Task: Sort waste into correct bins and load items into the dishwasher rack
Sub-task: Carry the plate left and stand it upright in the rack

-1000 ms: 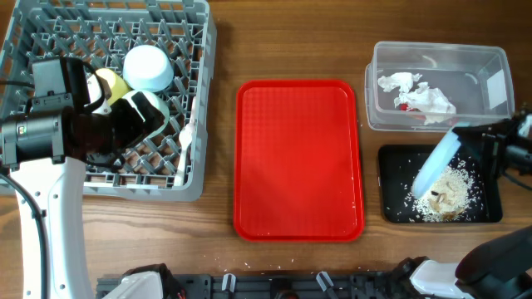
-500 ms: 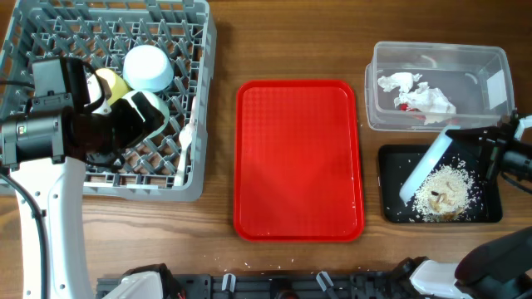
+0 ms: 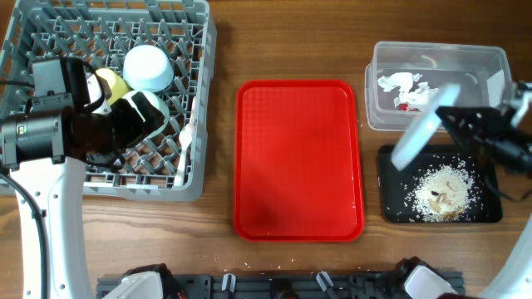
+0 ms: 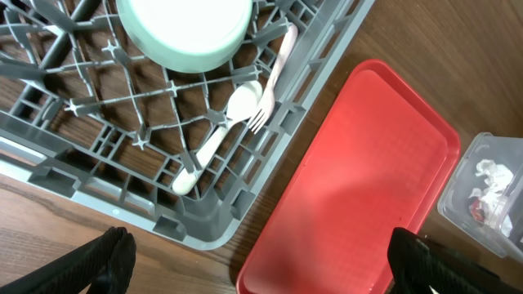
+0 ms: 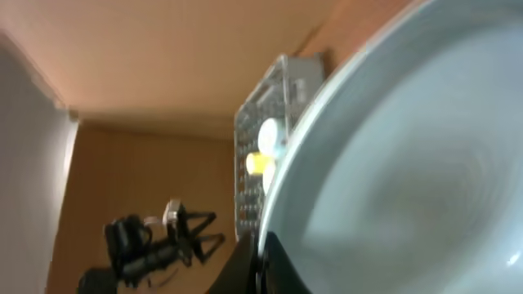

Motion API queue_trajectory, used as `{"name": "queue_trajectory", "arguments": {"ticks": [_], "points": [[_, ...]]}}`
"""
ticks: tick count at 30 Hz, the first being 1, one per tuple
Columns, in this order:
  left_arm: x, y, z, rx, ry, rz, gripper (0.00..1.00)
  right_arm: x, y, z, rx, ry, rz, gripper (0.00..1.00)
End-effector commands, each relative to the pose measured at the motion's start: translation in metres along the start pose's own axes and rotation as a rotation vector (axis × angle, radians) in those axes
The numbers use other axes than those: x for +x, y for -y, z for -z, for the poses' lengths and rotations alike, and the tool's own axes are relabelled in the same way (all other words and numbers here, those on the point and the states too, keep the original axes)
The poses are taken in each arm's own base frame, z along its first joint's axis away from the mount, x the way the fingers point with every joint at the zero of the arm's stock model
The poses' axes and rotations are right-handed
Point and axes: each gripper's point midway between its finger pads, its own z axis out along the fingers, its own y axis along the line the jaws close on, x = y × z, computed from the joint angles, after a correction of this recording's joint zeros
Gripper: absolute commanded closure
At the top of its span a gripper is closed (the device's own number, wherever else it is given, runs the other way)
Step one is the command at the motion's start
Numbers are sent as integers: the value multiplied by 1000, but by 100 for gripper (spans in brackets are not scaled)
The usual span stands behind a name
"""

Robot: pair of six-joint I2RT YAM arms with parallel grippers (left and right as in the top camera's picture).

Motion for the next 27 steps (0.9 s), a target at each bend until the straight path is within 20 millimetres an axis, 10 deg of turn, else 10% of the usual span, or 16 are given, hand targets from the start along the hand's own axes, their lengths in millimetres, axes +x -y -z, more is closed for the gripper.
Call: {"name": "queue_trajectory", "arguments": {"ticks": [1,7,11,19,27], "points": [[-1,-1,0,-2,5,13,0,14,-53,-28,-134,-117,-24,96],[-1,-1,1,-1,5,13,0,38,-157,-119,-315,-194,236,96],[-1,-1,1,-1,5,13,0,65,-186,-178,-402,-203,264,96],[-1,-1,1,-1,5,13,0,137,-145,-321,-509,-385,262,96],[-1,-1,1,-1,5,13,0,150,-99,-387,-486,-313,115,96]]}}
